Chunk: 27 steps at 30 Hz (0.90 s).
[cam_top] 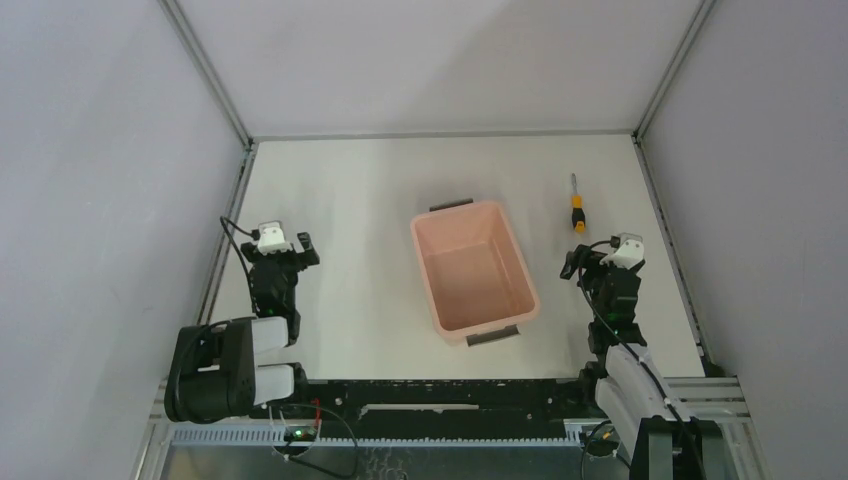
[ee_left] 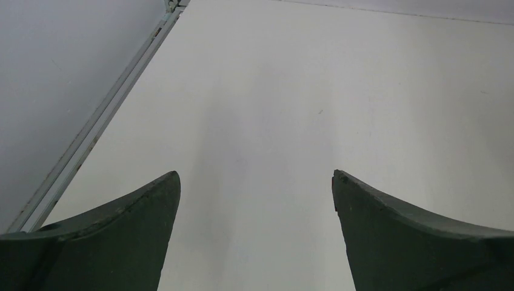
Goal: Put the screwdriver in the bin
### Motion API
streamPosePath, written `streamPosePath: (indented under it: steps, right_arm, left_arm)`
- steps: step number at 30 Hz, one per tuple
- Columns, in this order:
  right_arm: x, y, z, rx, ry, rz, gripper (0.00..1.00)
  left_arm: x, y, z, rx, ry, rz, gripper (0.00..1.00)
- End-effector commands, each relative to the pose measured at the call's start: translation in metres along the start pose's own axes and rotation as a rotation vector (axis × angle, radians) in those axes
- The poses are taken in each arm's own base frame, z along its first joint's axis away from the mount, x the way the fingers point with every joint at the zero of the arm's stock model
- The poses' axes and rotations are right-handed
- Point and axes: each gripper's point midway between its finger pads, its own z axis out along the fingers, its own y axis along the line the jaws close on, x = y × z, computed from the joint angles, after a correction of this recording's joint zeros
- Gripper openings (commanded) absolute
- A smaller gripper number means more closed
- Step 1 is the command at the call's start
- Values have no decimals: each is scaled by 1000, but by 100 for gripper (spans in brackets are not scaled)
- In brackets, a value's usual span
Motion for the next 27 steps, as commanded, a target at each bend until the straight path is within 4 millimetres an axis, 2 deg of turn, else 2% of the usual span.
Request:
streamPosePath:
  steps: [1, 2, 3, 4, 8, 11, 13, 17, 21, 27]
  right_arm:
    - [-38, 6, 1, 0, -96, 35, 100]
    - [-54, 7, 2, 6, -114, 45, 100]
    - [-61, 7, 1, 15, -113, 49, 100]
    - [-84, 9, 1, 25, -135, 53, 100]
    - [-144, 22, 3, 18, -111, 45, 100]
    - [-166, 25, 13, 51, 42, 57, 100]
    - [-174, 27, 27, 63, 147, 52, 100]
    - [-169, 28, 61, 91, 370, 19, 100]
    - [-155, 23, 98, 86, 447, -2, 100]
    - [-94, 10, 138, 118, 689, -6, 100]
  left_arm:
    - [-26, -3, 9, 4, -71, -4, 100]
    - [-26, -3, 9, 4, -72, -4, 100]
    - [-27, -3, 10, 5, -73, -4, 100]
    - [-26, -3, 9, 4, -72, -4, 100]
    - [-26, -3, 10, 3, -72, -4, 100]
    - [-27, -3, 10, 5, -73, -4, 100]
    - [-26, -3, 9, 3, -72, -4, 100]
    - [-26, -2, 9, 3, -72, -4, 100]
    - [-26, -3, 10, 3, -72, -4, 100]
    - [-26, -3, 10, 4, -72, -4, 100]
